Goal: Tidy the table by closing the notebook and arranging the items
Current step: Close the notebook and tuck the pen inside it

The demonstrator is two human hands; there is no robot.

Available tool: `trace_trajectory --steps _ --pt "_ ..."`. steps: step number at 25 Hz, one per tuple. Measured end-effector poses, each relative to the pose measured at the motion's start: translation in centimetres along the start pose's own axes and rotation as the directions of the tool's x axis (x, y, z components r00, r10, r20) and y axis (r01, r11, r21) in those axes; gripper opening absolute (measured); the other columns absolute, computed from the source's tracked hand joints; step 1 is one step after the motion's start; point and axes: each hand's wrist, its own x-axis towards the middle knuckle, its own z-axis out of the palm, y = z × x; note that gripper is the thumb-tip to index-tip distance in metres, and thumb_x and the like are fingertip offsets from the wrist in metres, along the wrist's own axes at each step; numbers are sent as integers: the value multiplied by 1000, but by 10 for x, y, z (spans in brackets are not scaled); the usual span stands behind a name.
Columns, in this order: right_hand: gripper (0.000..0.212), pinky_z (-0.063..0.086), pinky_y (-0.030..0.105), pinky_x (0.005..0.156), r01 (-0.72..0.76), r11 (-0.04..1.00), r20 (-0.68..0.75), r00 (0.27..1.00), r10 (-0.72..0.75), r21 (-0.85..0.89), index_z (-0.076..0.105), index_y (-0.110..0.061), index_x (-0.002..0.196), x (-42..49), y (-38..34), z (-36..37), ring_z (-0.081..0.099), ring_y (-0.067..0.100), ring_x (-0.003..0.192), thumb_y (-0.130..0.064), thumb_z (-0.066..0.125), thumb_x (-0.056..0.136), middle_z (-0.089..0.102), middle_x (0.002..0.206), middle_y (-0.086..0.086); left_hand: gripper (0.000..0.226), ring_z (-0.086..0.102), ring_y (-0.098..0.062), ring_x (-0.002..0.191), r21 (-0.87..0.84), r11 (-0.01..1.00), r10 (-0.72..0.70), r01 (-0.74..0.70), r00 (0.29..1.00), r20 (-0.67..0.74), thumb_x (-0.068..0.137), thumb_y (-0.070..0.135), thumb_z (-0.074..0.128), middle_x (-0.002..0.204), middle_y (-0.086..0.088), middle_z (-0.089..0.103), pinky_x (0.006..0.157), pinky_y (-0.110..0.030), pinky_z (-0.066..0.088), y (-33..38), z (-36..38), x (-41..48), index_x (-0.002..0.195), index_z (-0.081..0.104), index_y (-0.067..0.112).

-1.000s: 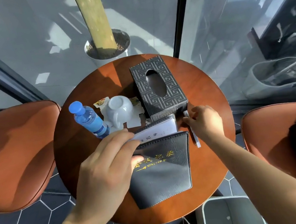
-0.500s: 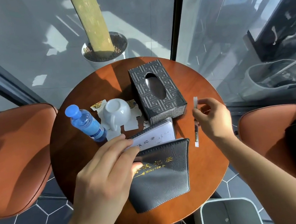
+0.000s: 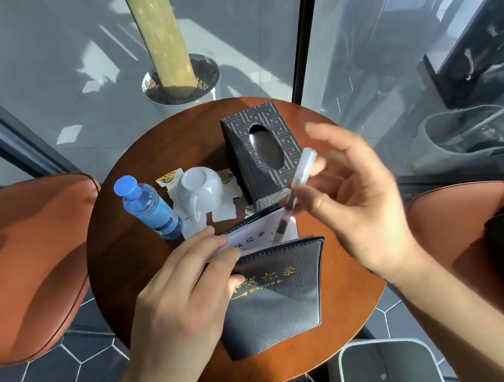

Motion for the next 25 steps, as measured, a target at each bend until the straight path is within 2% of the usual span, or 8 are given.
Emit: trace_trajectory --steps 2,4,6,10,14,18,22,25 --pt "48 57 61 79 -47 999 56 997 48 -12 58 -13 125 -2 2 6 73 37 79 11 68 85 63 89 21 19 62 -30 117 -3 1000 1 -1 1000 -13 85 2 70 113 -14 68 94 -47 53 0 1 -1 104 72 3" --pt "43 56 62 81 -105 994 72 992 107 -22 62 -15 119 -2 2 9 73 39 81 7 72 83 69 88 17 19 62 -30 116 0 1000 1 -1 1000 -25 86 3 70 113 -14 68 94 -46 53 0 3 -1 105 72 2" --pt "36 57 60 80 -144 987 70 986 149 -70 66 -14 112 0 -1 12 72 41 79 2 76 81 70 88 22 18 62 -30 117 -10 1000 -5 5 999 -32 87 5 70 114 -15 68 95 -45 52 -1 5 -2 105 72 2" --pt "15 61 49 71 -209 957 125 964 237 -203 73 -9 99 5 -11 18 73 30 70 -9 76 84 72 81 14 22 59 -27 119 -71 996 -57 54 997 -44 87 9 71 116 -13 66 99 -42 50 1 8 -4 108 71 2" --pt "10 61 44 78 -296 867 146 914 379 -400 78 -20 96 12 -18 22 74 15 73 -17 75 88 75 75 1 26 58 -24 118 -105 986 -140 132 987 -80 87 13 72 117 -11 64 105 -36 45 4 11 -7 111 70 5" --pt "9 58 36 72 -139 769 257 893 370 -624 78 -32 95 20 -24 31 70 4 73 -31 74 87 75 78 -11 25 58 -21 116 -101 986 -143 132 984 -105 89 17 71 120 -10 60 104 -28 43 5 12 -11 113 70 8" --pt "8 55 30 67 -184 699 154 907 391 -691 77 -31 91 20 -25 33 68 3 68 -35 75 85 73 72 -14 24 57 -20 117 -92 988 -134 125 986 -103 90 17 71 121 -10 58 106 -25 40 5 11 -12 112 68 9" --pt "9 53 27 66 -140 685 213 889 404 -715 77 -34 94 18 -26 39 68 2 71 -36 74 86 75 77 -16 26 59 -21 116 -82 987 -147 139 983 -108 88 18 73 120 -12 60 104 -24 43 4 11 -10 112 70 9"
